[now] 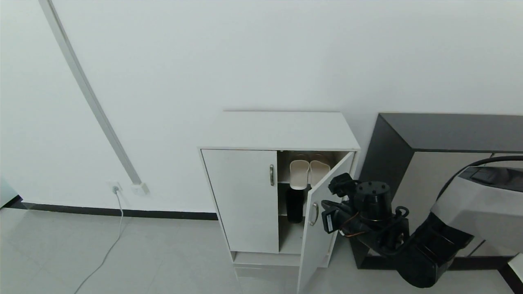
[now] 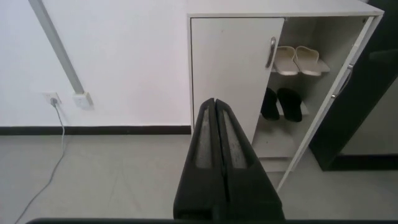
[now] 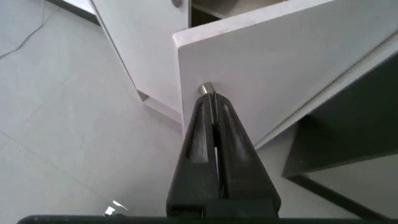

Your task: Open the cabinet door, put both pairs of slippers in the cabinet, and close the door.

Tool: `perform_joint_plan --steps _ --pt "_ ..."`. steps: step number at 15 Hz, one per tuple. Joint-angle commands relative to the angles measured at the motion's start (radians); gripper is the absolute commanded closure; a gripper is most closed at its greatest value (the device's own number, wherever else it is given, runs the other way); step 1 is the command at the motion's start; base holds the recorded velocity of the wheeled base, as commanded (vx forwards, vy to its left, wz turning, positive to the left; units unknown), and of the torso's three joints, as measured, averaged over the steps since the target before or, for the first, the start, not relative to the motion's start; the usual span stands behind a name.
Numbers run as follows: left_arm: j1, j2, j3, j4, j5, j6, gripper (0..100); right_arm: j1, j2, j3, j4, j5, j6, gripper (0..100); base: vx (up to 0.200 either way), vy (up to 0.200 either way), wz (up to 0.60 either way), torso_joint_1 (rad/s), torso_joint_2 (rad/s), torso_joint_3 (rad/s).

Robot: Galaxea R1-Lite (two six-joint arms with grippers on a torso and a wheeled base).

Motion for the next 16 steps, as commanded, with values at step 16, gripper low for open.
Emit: perform_joint_plan --steps 16 --pt "0.000 0.001 0.000 0.001 -0.002 0.001 100 -0.018 -0.261 0.423 -0.031 0.000 0.026 100 0.088 0.000 0.00 -0.001 0.00 0.002"
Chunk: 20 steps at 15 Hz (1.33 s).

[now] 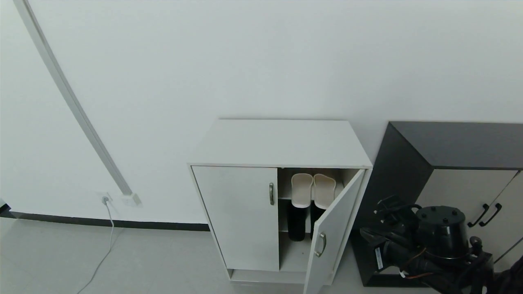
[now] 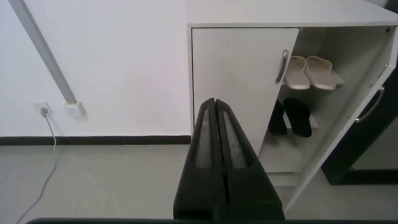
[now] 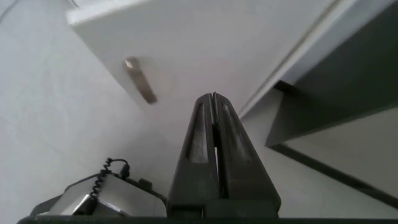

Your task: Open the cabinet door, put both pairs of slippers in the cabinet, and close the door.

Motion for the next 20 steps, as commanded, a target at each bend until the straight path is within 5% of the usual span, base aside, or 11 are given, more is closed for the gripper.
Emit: perform_joint_plan --steps 1,20 --pt "0.000 0.001 0.000 0.000 0.000 0.000 100 0.016 0.040 -0.039 -0.001 0.000 0.009 100 0.000 0.000 0.00 0.000 0.00 0.000" --pt "0.000 0.001 0.000 -0.001 0.002 -0.002 100 -0.016 0.422 -0.564 0.036 0.000 0.041 100 0.000 0.000 0.00 0.000 0.00 0.000"
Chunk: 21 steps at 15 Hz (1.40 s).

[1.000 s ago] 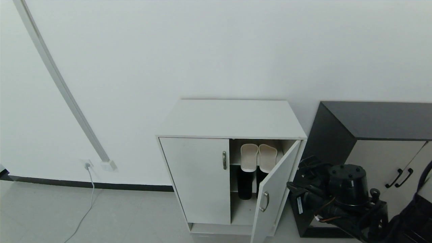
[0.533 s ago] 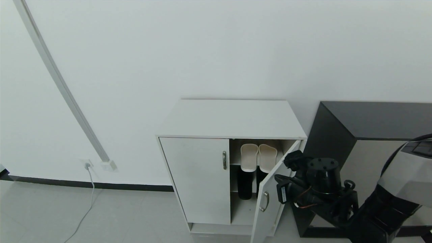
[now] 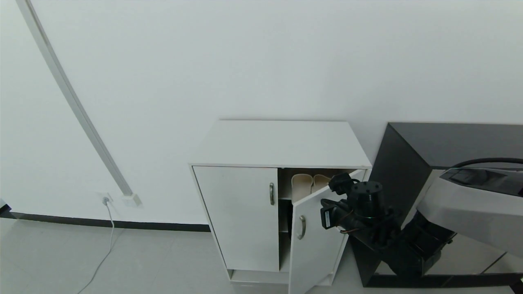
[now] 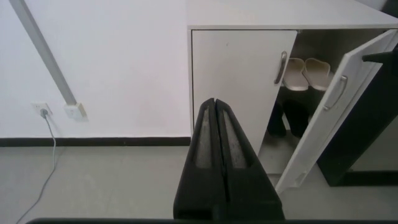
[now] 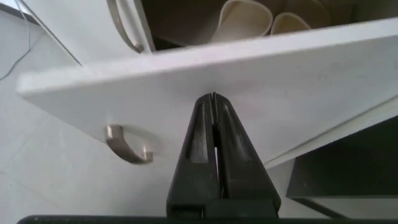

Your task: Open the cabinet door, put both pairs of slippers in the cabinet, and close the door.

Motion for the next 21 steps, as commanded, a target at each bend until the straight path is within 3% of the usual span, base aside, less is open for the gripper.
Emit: perform_joint_plan --steps 1,8,21 --pt "0.000 0.001 0.000 0.000 0.000 0.000 100 -0.014 0.063 -0.065 0.015 0.000 0.000 100 0.000 0.000 0.00 0.000 0.00 0.000" --pt "0.000 0.001 0.000 0.000 0.000 0.000 100 -0.054 0.131 -0.246 0.121 0.002 0.000 100 0.000 0.000 0.00 0.000 0.00 0.000" --pt "0.000 0.001 0.000 0.000 0.000 0.000 100 -0.088 0.181 -0.405 0.230 0.002 -0.002 100 0.000 0.000 0.00 0.000 0.00 0.000"
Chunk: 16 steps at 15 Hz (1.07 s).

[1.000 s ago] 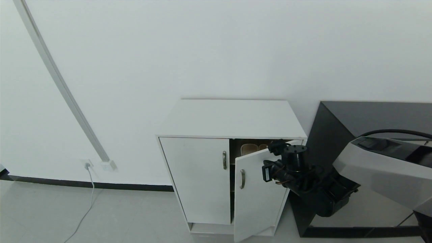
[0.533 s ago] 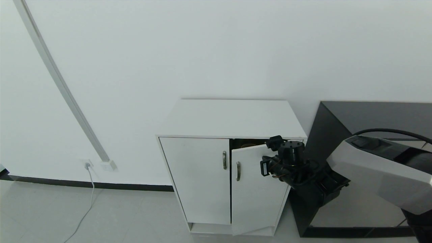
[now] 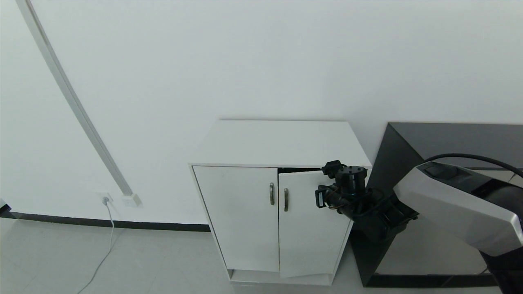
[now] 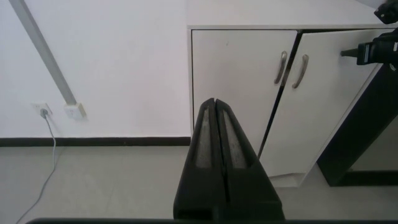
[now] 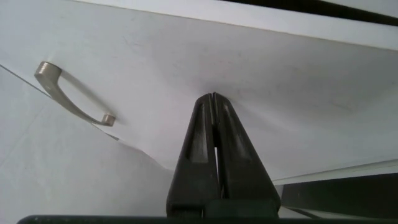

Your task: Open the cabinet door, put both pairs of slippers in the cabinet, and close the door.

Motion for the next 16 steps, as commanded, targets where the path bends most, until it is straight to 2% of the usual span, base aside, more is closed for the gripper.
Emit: perform_joint_plan --steps 1,16 --pt "0.000 0.001 0.000 0.000 0.000 0.000 100 -0.004 0.006 -0.006 -0.001 0.000 0.000 100 0.000 0.000 0.00 0.000 0.00 0.000" --pt "0.000 0.001 0.000 0.000 0.000 0.000 100 -0.003 0.025 -0.074 0.057 -0.001 -0.002 100 0.000 0.000 0.00 0.000 0.00 0.000"
